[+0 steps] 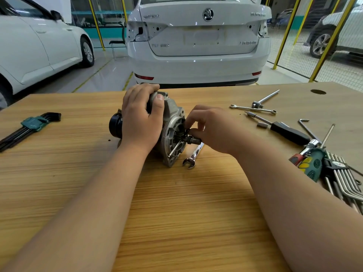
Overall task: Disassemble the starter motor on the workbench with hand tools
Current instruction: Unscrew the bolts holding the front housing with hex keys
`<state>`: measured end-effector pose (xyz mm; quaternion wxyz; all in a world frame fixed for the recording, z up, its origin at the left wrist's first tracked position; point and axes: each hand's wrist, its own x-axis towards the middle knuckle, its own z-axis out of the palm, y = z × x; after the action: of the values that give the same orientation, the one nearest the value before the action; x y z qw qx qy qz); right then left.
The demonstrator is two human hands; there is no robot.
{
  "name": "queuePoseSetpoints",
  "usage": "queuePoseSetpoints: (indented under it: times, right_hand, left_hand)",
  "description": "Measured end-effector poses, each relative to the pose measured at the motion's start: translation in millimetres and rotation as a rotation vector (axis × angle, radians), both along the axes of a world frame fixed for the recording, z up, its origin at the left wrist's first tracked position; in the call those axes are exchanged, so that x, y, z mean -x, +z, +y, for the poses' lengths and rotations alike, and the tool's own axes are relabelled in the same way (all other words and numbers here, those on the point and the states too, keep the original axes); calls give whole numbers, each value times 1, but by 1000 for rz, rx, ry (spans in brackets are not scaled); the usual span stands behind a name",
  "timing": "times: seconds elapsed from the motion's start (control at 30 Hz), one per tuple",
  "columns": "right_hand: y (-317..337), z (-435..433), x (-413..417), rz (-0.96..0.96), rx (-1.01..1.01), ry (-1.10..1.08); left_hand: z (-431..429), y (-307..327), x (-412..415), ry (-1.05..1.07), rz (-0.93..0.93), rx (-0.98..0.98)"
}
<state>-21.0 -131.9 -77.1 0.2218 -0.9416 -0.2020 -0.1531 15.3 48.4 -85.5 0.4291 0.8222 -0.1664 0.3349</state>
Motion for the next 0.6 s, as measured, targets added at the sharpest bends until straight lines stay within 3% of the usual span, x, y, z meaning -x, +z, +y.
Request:
queuePoseSetpoints:
  times: [0.47, 0.6]
  right_hand:
    - [6, -5, 7, 161, -265, -2]
    - [8, -15, 10, 374, -510, -37]
  left_hand:
    - [-1, 0, 2, -33, -4, 8]
    - [0, -1, 2, -24, -2, 13]
